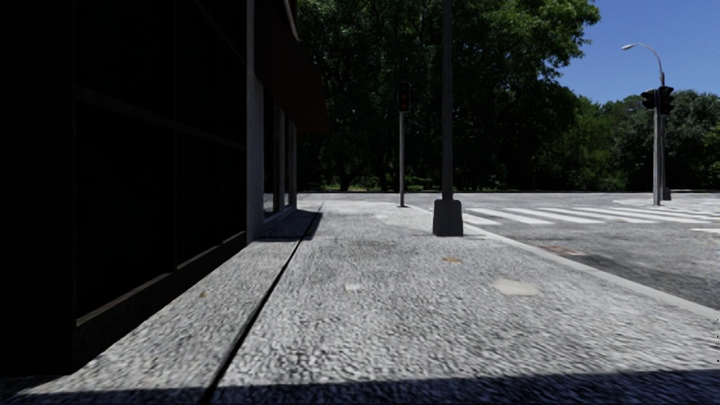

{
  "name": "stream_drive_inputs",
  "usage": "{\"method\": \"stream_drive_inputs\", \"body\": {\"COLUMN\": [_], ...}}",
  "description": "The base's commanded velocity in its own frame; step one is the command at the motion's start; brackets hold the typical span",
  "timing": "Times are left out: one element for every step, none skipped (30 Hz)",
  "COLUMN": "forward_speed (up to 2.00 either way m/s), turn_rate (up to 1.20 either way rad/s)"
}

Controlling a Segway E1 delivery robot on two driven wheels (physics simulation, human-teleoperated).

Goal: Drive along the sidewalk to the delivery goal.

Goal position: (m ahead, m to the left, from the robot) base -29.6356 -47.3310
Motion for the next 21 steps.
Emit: {"method": "stream_drive_inputs", "body": {"forward_speed": [2.00, 2.00, 2.00, 2.00, 2.00, 2.00, 2.00, 2.00, 2.00, 2.00, 2.00, 2.00, 2.00, 2.00, 2.00, 2.00, 2.00, 2.00, 2.00, 2.00, 2.00], "turn_rate": [0.00, 0.00, 0.00, 0.00, 0.00, 0.00, 0.00, 0.00, 0.00, 0.00, 0.00, 0.00, 0.00, 0.00, 0.00, 0.00, 0.00, 0.00, 0.00, 0.00, 0.00]}}
